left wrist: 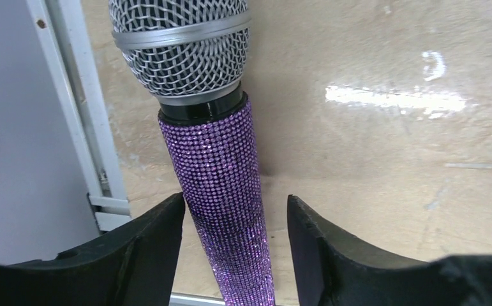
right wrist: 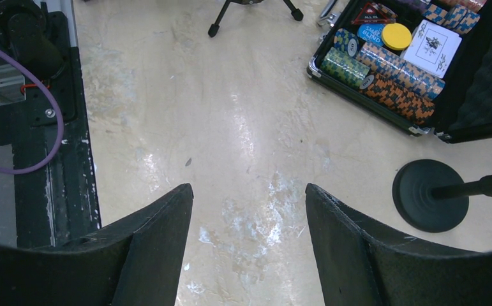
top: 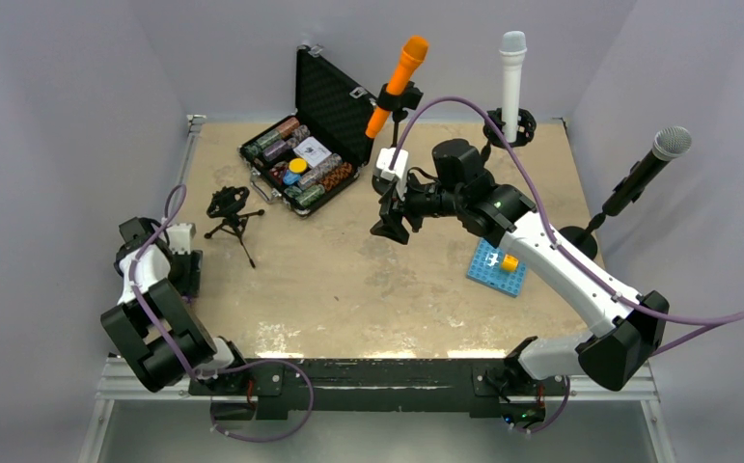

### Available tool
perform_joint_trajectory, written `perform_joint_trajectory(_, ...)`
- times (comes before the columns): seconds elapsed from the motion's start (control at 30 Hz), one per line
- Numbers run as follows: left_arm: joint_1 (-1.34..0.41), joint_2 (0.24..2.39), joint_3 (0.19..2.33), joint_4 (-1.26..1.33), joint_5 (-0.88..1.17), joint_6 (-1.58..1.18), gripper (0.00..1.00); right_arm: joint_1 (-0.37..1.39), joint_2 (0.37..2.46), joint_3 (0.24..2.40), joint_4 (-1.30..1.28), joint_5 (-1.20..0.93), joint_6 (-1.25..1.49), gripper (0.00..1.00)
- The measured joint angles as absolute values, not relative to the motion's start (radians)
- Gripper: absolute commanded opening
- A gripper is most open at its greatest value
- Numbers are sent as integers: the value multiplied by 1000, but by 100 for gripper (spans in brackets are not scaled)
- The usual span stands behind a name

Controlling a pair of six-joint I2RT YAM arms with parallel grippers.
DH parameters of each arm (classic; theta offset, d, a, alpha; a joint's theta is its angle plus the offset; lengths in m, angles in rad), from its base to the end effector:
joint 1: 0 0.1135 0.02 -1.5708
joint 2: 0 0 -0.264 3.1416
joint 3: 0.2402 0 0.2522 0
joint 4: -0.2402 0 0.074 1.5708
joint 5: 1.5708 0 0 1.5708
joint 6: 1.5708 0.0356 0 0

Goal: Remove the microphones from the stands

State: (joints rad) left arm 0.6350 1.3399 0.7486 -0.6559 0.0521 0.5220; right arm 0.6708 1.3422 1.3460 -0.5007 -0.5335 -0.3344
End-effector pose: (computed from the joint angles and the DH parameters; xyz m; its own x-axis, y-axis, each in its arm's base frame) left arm 0.1873 0.1357 0.1799 -0.9504 -0.0817 -0.3003 -0.1213 0.9858 0.1157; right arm 0.2213 0.1987 0.3817 -0.0621 -0.4101 -0.9099 -0.9589 0.2774 -0.0595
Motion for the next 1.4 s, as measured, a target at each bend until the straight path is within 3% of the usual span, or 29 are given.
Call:
perform_joint_trajectory(0.63, 632, 1290, 801, -747, 129, 480, 78, 671, 1345, 1358, -517, -534, -375, 69)
perform_joint_trajectory(1.4, 632, 1090, 875, -912, 68, 489, 77, 633, 1385, 1465, -502, -614, -283, 68)
